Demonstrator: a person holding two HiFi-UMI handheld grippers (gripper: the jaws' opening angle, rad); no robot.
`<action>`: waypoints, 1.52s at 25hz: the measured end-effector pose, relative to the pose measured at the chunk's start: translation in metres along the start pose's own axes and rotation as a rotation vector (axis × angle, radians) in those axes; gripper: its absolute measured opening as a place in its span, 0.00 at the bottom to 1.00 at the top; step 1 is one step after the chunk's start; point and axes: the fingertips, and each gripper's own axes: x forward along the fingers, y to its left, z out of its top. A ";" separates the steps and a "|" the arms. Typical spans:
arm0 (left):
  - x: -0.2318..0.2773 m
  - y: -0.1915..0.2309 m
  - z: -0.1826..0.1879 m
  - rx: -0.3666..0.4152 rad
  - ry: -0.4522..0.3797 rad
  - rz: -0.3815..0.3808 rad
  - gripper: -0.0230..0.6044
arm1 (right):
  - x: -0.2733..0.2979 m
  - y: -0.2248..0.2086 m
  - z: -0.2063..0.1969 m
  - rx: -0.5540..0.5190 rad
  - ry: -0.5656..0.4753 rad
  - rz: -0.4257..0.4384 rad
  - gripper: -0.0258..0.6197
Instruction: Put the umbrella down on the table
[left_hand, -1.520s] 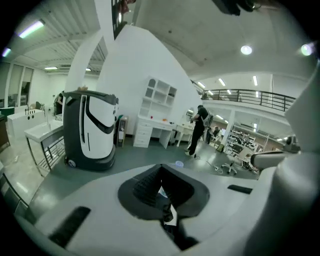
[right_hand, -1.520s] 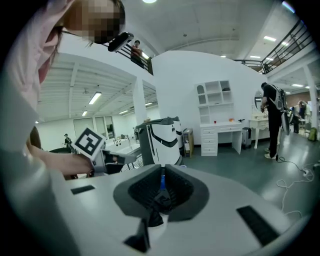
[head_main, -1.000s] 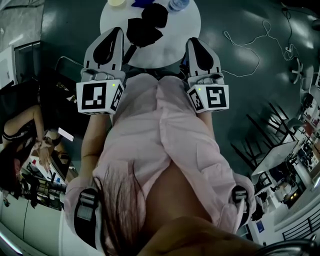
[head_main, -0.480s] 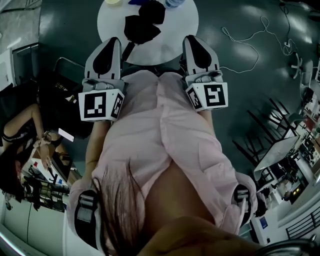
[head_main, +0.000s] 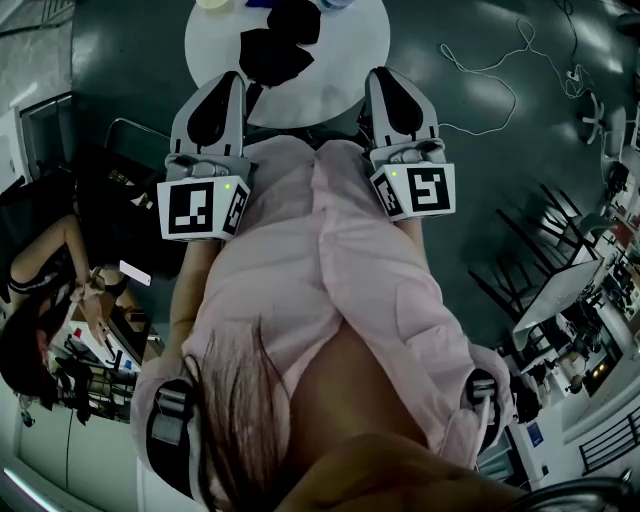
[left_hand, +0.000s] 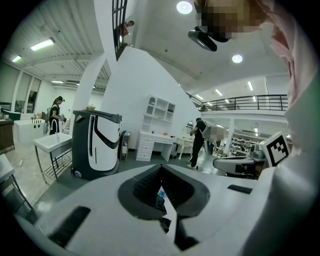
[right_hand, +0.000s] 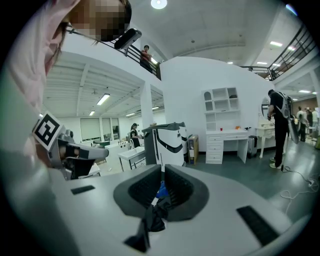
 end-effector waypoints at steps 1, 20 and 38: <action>0.000 0.001 0.001 -0.001 0.000 0.002 0.07 | 0.000 -0.001 0.001 0.000 0.000 -0.002 0.10; 0.005 0.013 0.010 -0.006 -0.003 0.049 0.07 | 0.013 0.061 0.007 -0.064 0.021 0.212 0.10; 0.000 0.011 0.001 -0.007 0.024 0.029 0.07 | 0.014 0.077 -0.003 -0.077 0.065 0.265 0.10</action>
